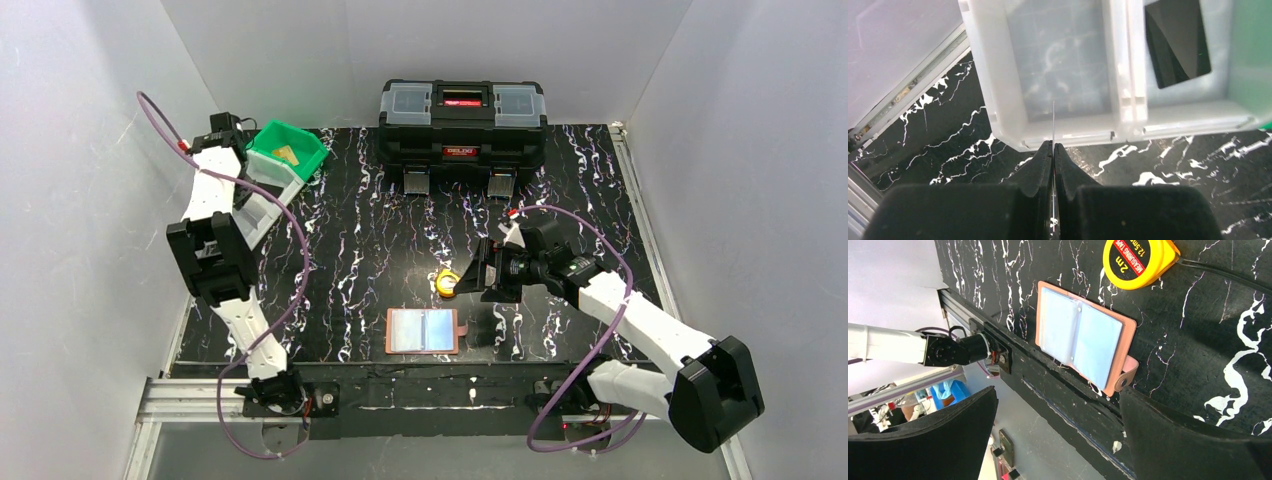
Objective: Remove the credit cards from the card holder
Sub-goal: Place the credit card in the storage box.
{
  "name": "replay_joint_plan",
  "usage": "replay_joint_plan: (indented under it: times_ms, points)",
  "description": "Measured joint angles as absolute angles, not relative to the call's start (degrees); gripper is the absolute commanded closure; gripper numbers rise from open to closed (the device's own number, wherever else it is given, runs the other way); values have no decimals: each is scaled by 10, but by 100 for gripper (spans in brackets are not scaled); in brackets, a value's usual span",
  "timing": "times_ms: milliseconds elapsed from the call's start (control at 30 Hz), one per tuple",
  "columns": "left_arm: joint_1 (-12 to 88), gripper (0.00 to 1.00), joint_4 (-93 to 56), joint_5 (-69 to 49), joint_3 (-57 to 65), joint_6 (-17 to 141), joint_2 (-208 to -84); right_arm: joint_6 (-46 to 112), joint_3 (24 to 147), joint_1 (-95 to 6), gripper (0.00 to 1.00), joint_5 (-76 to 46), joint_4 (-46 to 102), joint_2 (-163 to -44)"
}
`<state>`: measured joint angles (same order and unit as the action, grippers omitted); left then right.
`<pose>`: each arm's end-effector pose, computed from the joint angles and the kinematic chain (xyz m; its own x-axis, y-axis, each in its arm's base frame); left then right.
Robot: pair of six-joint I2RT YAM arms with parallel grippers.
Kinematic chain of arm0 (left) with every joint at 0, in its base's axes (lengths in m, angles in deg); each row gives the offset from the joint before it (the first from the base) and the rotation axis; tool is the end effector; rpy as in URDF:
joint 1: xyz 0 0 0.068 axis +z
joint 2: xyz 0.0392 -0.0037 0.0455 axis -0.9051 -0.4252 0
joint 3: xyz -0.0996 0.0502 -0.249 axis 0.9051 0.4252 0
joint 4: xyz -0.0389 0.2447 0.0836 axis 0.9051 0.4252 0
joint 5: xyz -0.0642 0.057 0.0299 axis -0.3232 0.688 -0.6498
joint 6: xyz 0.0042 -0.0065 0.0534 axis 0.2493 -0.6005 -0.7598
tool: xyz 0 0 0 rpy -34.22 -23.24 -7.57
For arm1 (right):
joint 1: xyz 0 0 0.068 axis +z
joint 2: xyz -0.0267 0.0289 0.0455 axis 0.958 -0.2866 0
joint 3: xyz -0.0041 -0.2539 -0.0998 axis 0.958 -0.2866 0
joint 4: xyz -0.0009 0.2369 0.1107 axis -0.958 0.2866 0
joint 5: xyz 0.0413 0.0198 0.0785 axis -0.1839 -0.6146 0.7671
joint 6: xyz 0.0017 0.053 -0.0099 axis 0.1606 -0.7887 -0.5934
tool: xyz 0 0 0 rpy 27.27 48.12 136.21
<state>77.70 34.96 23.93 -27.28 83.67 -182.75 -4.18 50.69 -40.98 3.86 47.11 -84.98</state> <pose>0.4100 0.1095 0.2890 -0.4826 -0.6142 -0.6244 -0.8052 0.5916 0.0405 0.1844 0.1354 0.2418 -0.9306 0.1501 -0.3338 -0.1553 0.6639 0.7315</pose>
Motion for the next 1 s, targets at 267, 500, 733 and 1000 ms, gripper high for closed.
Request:
replay_joint_plan:
  times_ms: [267, 500, 733, 1000]
  points:
    - [821, 100, 350, 245, -311, 826, -1877, -37, 507, -410, 2, 48, 467, -857]
    - [839, 93, 349, 245, -347, 817, -1911, -37, 507, -410, 2, 51, 458, -864]
    - [839, 64, 353, 242, -371, 810, -1933, -37, 507, -410, 2, 53, 455, -864]
    - [839, 41, 355, 218, -390, 807, -1933, -37, 507, -410, 2, 53, 455, -864]
